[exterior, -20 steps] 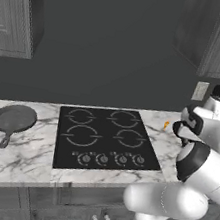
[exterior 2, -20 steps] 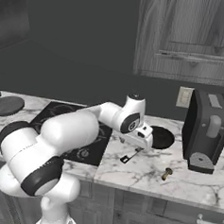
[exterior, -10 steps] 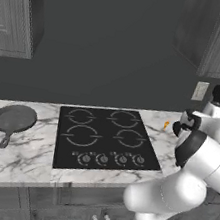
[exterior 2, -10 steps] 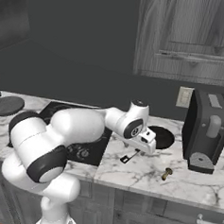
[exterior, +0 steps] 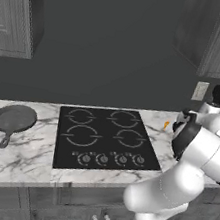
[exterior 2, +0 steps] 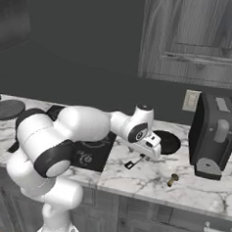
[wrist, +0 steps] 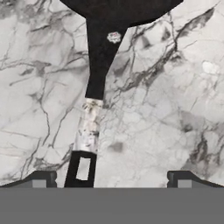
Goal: Place both pans onto different burners. Then place the mushroom and the shrimp on different pans.
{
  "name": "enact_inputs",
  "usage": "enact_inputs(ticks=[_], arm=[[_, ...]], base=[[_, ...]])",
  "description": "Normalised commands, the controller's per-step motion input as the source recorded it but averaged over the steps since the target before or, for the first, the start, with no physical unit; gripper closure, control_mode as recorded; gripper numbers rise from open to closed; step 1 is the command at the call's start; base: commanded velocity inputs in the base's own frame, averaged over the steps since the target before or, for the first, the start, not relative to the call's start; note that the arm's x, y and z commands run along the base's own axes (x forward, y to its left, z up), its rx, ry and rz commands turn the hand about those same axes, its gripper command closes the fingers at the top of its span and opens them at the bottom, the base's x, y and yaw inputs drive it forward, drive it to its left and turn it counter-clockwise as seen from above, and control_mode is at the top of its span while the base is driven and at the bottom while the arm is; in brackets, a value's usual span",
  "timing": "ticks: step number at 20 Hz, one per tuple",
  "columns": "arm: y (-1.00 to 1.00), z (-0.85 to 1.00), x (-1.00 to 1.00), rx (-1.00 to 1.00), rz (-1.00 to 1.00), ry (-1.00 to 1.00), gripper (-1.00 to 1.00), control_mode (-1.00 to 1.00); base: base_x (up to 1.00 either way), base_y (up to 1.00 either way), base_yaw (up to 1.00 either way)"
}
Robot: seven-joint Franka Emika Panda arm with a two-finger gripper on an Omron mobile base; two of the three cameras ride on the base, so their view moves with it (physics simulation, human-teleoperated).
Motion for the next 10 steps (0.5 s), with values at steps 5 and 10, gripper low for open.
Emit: enact_inputs(ticks=[5,10], arm=[[0.0,-0.13,0.1,0.0,0.0,0.03,-1.0,-1.0],[0.0,-0.19,0.05,0.0,0.0,0.03,-1.0,-1.0]], base=[[0.0,0.0,0.0],[0.0,0.0,0.0]])
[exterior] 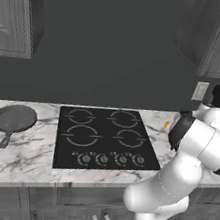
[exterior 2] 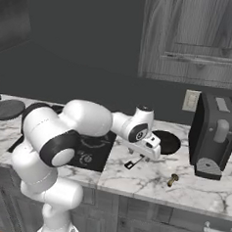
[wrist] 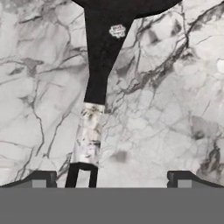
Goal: Place both pans onto different burners. Then place the mushroom and the shrimp on different pans.
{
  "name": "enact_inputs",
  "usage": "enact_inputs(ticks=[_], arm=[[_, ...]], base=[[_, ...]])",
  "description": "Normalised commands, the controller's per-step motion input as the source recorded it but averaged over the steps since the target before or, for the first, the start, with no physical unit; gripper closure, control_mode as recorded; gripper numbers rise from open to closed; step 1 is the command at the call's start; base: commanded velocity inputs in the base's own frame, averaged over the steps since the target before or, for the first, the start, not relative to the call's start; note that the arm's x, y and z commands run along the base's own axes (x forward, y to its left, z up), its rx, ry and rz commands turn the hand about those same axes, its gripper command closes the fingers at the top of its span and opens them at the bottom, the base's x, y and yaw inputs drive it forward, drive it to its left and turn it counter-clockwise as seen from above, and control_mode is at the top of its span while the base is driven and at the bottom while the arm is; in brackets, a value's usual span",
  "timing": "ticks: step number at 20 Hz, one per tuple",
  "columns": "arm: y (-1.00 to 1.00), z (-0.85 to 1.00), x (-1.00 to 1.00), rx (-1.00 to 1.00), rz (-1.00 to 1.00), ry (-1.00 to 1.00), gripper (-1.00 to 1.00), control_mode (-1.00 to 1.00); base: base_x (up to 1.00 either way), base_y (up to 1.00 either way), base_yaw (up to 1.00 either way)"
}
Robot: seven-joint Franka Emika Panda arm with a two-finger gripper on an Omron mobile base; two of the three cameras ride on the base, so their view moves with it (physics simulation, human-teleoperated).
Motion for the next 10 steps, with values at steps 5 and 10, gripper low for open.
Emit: enact_inputs(ticks=[5,10], arm=[[0.0,-0.15,0.09,0.0,0.0,0.02,-1.0,-1.0],[0.0,-0.12,0.12,0.0,0.0,0.04,-1.0,-1.0]], base=[[0.0,0.0,0.0],[0.0,0.0,0.0]])
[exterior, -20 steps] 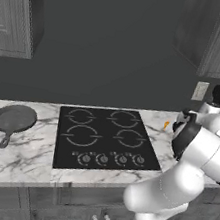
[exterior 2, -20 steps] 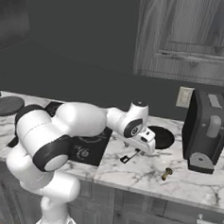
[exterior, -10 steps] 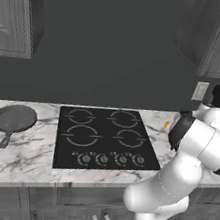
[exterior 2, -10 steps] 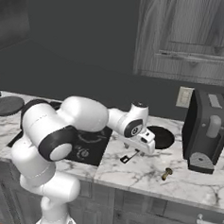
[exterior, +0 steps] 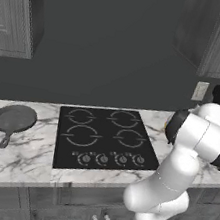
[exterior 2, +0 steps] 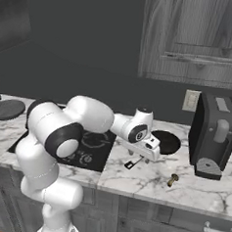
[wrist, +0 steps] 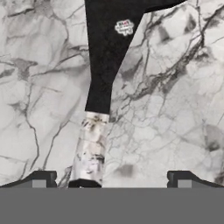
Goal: Place both pans onto different burners. Then place the mushroom and the shrimp on different pans.
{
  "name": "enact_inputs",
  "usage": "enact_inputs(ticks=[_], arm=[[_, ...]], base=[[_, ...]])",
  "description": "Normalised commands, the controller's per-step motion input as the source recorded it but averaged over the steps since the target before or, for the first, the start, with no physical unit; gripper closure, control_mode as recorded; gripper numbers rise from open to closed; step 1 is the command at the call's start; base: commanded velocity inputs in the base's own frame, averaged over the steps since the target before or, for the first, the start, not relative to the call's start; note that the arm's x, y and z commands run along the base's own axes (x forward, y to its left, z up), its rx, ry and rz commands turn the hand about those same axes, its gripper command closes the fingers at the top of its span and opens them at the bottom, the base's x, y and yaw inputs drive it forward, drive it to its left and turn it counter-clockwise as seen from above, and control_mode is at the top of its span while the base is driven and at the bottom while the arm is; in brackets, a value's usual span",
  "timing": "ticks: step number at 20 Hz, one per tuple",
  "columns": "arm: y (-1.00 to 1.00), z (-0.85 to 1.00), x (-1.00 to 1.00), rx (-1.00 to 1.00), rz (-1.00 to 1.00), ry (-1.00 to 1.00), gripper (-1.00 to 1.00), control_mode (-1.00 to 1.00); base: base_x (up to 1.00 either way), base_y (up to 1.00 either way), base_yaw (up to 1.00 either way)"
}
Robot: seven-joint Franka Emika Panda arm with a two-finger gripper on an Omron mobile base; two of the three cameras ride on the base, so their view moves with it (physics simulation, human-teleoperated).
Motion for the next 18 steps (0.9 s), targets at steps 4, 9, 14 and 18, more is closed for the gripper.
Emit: enact_inputs(ticks=[4,9,14,18], arm=[[0.0,-0.15,0.12,0.0,0.0,0.03,-1.0,-1.0],[0.0,-0.15,0.15,0.0,0.0,0.04,-1.0,-1.0],[0.0,-0.13,0.15,0.0,0.0,0.02,-1.0,-1.0],[0.0,-0.14,0.12,0.0,0.0,0.03,-1.0,-1.0]], base=[[0.0,0.0,0.0],[0.0,0.0,0.0],[0.0,0.0,0.0],[0.0,0.0,0.0]])
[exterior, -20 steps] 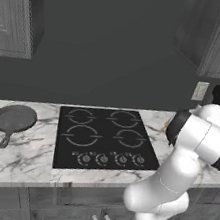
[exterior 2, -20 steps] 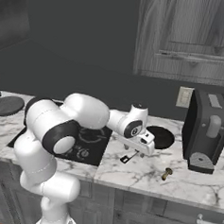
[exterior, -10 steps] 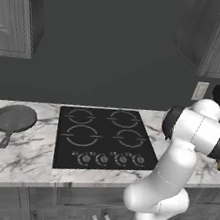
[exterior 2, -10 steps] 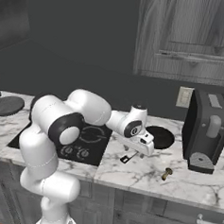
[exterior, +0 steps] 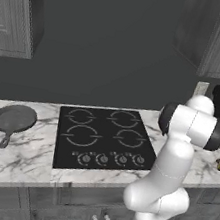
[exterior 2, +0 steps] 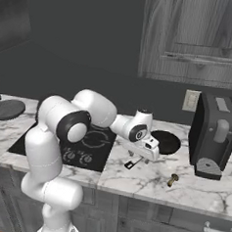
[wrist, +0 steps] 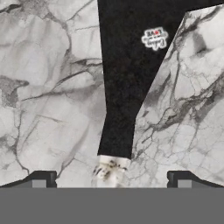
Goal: Place both pans onto different burners. Then place the mushroom and the shrimp on different pans.
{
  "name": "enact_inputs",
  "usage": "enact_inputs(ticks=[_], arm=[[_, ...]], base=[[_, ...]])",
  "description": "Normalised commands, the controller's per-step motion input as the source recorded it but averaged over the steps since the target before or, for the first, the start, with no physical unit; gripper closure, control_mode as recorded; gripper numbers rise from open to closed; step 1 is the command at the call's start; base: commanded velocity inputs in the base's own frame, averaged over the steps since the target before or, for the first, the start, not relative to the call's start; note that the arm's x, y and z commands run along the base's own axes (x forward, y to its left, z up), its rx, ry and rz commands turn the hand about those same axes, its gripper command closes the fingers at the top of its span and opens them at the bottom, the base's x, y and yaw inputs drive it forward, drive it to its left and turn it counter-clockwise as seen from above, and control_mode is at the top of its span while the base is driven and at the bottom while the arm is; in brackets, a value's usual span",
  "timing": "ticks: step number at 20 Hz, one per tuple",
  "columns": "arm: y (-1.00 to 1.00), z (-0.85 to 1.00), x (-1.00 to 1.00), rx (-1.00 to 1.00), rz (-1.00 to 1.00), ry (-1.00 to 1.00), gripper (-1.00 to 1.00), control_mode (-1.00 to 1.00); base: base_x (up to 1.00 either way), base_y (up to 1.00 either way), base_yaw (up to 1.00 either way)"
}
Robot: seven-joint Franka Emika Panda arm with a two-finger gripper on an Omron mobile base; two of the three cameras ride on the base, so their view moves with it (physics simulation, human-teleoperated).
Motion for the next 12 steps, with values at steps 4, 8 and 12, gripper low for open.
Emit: enact_inputs(ticks=[4,8,12], arm=[[0.0,-0.16,0.09,0.0,0.0,0.03,-1.0,-1.0],[0.0,-0.19,0.04,0.0,0.0,0.02,-1.0,-1.0],[0.0,-0.21,0.0,0.0,0.0,0.0,-1.0,-1.0]], base=[[0.0,0.0,0.0],[0.0,0.0,0.0],[0.0,0.0,0.0]])
